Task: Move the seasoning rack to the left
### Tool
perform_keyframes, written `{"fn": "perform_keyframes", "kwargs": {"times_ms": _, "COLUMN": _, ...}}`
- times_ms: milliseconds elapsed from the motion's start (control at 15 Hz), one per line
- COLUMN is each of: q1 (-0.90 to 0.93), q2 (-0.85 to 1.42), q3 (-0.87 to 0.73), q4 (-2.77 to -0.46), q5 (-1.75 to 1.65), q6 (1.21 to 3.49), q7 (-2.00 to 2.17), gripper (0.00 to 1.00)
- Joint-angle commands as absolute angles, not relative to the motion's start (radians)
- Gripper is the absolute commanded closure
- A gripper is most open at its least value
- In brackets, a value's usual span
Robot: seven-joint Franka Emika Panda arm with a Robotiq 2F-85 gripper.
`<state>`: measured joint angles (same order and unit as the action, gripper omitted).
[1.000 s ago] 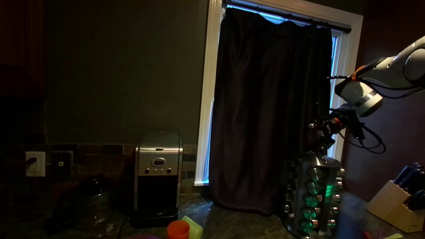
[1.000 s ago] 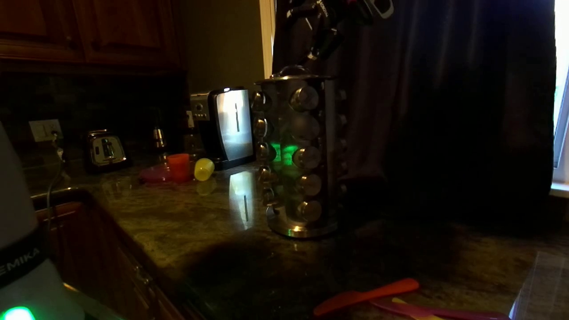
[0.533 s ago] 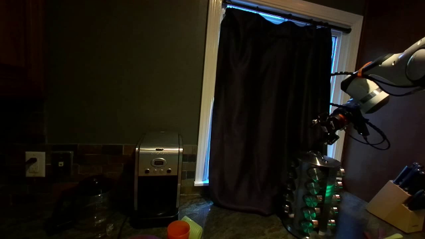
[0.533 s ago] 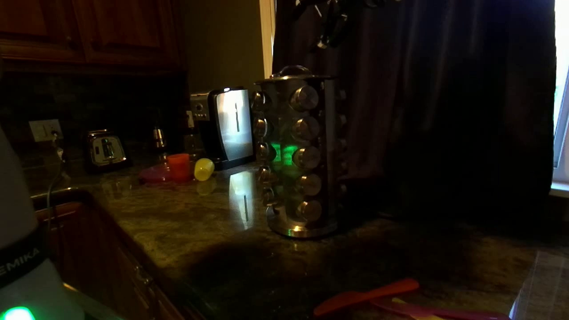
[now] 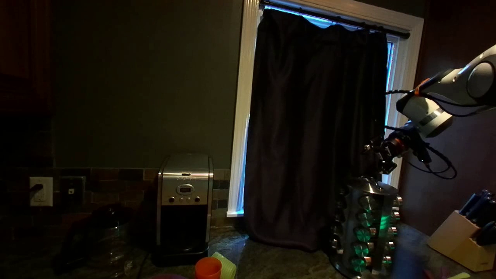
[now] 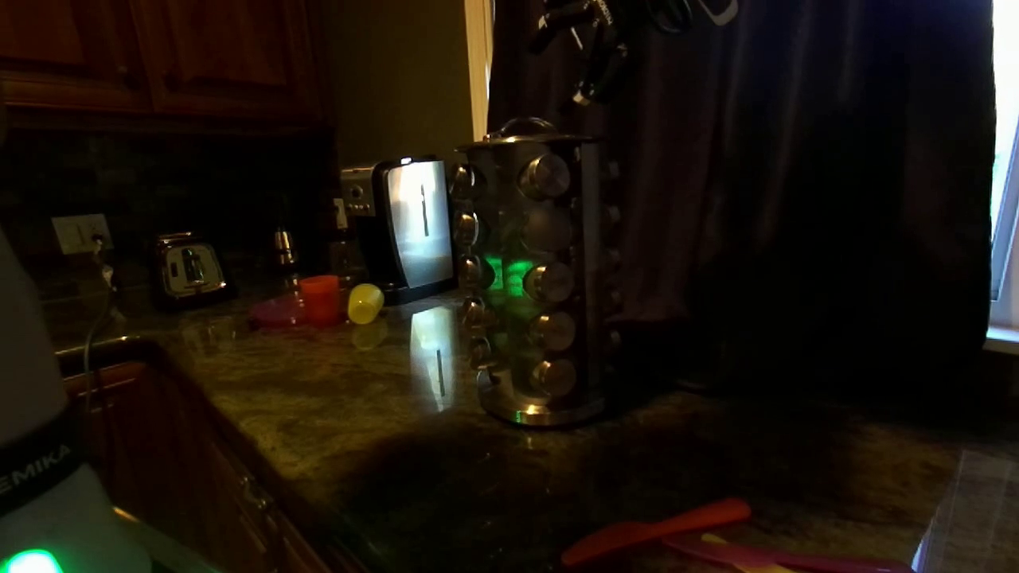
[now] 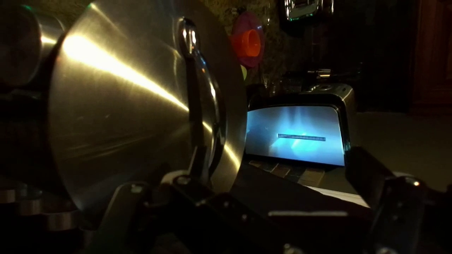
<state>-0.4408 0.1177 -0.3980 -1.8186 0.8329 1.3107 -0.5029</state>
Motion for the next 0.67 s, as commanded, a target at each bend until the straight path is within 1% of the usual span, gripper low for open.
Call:
{"fn": "perform_keyframes", "kwargs": {"times_ms": 0, "q1": -0.446, "q2": 0.145, "q3": -0.396, "q4": -1.814, "q5": 0.823, "q6": 1.315, "q7": -0.490, "gripper": 0.00}}
{"fn": "perform_keyframes", "kwargs": {"times_ms": 600, "q1": -0.443, "q2": 0.148, "q3": -0.383, "q4": -1.837, "q5": 0.813, "q6": 1.269, "q7": -0.459, "gripper": 0.00}}
